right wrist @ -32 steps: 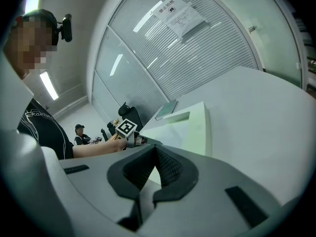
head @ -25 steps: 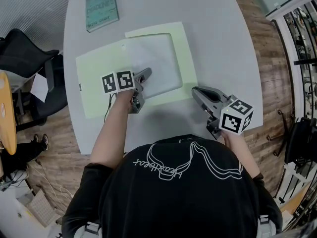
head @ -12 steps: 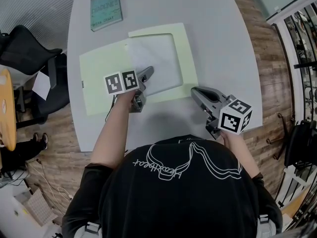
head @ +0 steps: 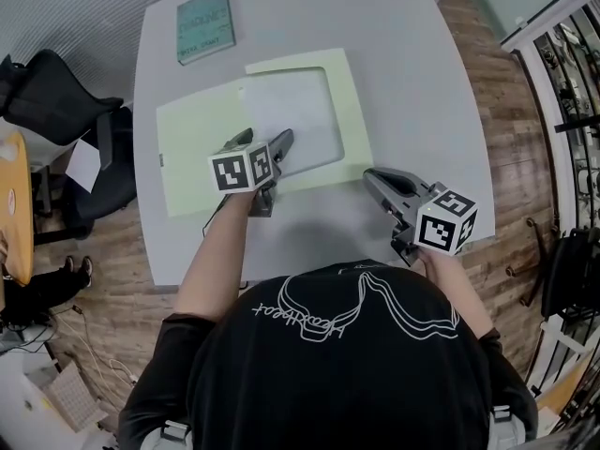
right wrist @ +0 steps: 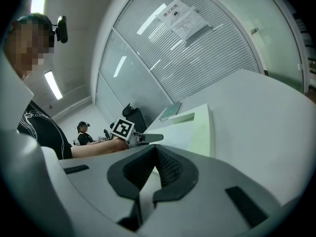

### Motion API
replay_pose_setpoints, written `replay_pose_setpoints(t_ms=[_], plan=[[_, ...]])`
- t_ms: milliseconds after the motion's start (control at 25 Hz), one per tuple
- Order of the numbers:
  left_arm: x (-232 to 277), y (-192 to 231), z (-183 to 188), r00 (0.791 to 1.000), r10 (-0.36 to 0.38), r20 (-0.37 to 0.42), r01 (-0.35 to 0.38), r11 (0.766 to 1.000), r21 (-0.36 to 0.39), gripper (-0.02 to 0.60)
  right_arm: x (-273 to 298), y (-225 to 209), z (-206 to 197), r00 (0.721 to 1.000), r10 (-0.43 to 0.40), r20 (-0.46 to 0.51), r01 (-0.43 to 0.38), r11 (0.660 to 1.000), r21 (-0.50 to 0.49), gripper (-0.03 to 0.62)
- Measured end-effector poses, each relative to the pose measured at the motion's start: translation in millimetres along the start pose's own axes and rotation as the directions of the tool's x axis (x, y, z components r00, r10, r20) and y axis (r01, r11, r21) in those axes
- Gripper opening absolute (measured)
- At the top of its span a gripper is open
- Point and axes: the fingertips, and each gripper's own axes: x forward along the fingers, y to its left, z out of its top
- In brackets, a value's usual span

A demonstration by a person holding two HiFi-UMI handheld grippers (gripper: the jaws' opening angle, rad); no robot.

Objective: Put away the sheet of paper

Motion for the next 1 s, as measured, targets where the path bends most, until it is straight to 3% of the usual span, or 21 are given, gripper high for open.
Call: replay_pose_setpoints(t_ms=[240,480,560,640,800,1000], plan=[[-48,-30,11,0.992,-0.110,0.060,0.108,0.993,0.040,0.383,-8,21,12,0.999,0.034,0.036,-0.032,0.998,-0.055,0.009],[-119,-84,8,0.950,-0.287,0.120,0.278,0.956,0.091,0.363,-23,58,25,0.988,0.112,0.108,-0.103,0.991,-0.091,0.009],[-142,-100,5,0.939,-0.314,0.141,0.296,0.946,0.136,0.308,-28,72,30,0.983,0.130,0.127,-0.116,0.987,-0.111,0.009],[-164,-114,2,0.927,-0.335,0.168,0.310,0.937,0.162,0.052,-33,85,33,0.980,0.143,0.139,-0.124,0.983,-0.138,0.009],[-210,-137,-10,0.879,-0.423,0.219,0.401,0.906,0.138,0.026,-45,115,30,0.971,0.178,0.161,-0.148,0.973,-0.180,0.009],[-261,-159,-18,0.827,-0.488,0.279,0.442,0.871,0.214,0.011,-59,152,16,0.959,0.223,0.175,-0.184,0.960,-0.213,0.009]])
